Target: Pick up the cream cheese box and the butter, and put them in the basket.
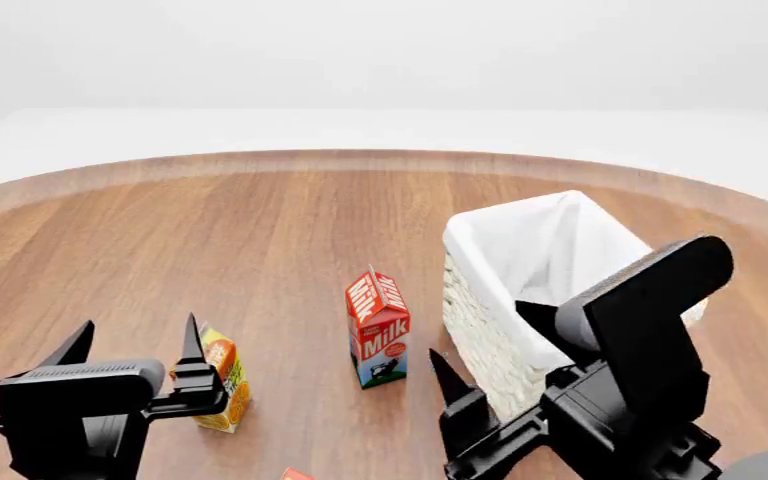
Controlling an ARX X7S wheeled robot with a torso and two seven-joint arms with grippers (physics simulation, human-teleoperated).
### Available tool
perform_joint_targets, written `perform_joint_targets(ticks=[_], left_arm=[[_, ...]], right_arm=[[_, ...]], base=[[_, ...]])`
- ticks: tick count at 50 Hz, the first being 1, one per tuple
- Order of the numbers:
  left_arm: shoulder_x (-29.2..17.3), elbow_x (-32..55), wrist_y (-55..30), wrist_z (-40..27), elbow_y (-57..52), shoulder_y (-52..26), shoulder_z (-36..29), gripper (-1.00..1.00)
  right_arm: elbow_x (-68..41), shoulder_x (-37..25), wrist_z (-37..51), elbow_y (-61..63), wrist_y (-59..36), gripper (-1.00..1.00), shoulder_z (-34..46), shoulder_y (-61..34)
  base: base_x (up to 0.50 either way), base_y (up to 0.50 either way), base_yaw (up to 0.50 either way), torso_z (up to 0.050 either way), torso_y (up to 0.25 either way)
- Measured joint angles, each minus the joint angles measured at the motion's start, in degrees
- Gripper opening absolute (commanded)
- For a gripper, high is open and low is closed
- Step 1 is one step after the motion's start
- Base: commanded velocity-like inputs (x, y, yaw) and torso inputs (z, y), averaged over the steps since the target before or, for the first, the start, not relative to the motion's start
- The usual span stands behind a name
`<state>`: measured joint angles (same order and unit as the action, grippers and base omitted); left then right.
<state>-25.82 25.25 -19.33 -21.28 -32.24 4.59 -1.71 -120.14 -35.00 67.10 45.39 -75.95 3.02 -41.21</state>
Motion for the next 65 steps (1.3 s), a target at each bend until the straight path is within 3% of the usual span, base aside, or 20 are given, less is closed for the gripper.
perform_joint_targets(ticks=[36,65], left_arm=[[-0.23,-0.01,0.55,-0.11,0.64,-0.23,-0.44,1.0],[-0.51,0.24,0.55,-0.46,0.41,-0.13,-0.67,1.0]], right_arm=[[-1.42,3.43,-4.71,3.08,-2.51,1.0,8.88,-0.6],[7.38,6.64,-12.46,0.68,-8.43,1.0,11.18,2.24]], base=[[0.0,0.0,0.0,0.0,0.0],[0.0,0.0,0.0,0.0,0.0]])
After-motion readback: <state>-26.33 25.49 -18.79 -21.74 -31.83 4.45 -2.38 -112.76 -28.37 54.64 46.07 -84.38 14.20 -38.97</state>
